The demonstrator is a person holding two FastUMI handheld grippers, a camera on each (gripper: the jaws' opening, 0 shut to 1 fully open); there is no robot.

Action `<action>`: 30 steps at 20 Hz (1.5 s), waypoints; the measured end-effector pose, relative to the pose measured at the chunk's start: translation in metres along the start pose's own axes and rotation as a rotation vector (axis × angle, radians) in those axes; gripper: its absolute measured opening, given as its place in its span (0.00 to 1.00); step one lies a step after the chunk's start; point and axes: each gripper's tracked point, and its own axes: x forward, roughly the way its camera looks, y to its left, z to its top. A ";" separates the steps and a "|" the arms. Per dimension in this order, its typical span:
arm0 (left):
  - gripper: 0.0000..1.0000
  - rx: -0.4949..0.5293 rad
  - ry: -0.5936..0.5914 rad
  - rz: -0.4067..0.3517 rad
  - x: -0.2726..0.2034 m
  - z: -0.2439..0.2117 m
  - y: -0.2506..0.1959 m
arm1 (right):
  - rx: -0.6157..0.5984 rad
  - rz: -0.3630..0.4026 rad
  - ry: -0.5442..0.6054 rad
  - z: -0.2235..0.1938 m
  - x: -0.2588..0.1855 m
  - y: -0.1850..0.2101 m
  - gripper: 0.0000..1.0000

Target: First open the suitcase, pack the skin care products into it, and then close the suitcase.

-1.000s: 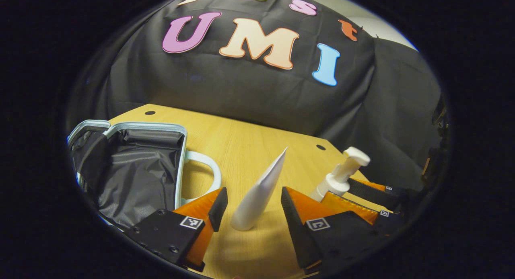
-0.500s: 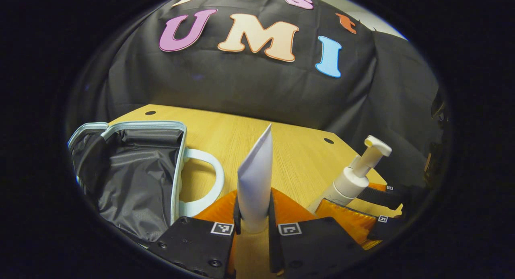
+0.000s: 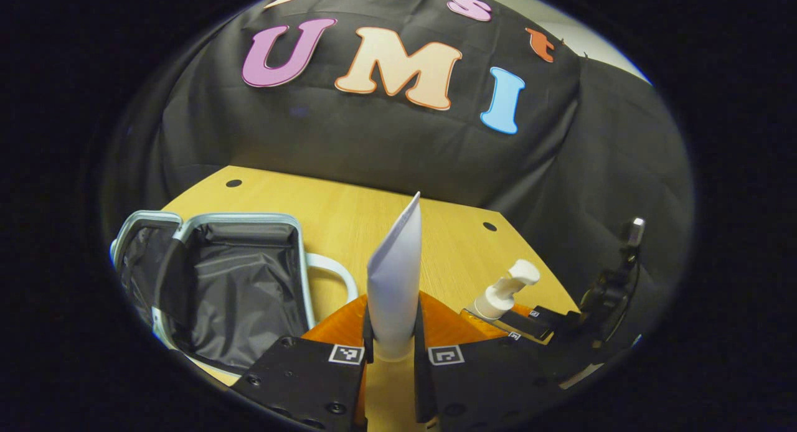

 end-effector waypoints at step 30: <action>0.75 -0.217 0.569 0.006 -0.014 -0.055 0.226 | 0.090 0.204 0.148 0.071 -0.020 0.263 0.61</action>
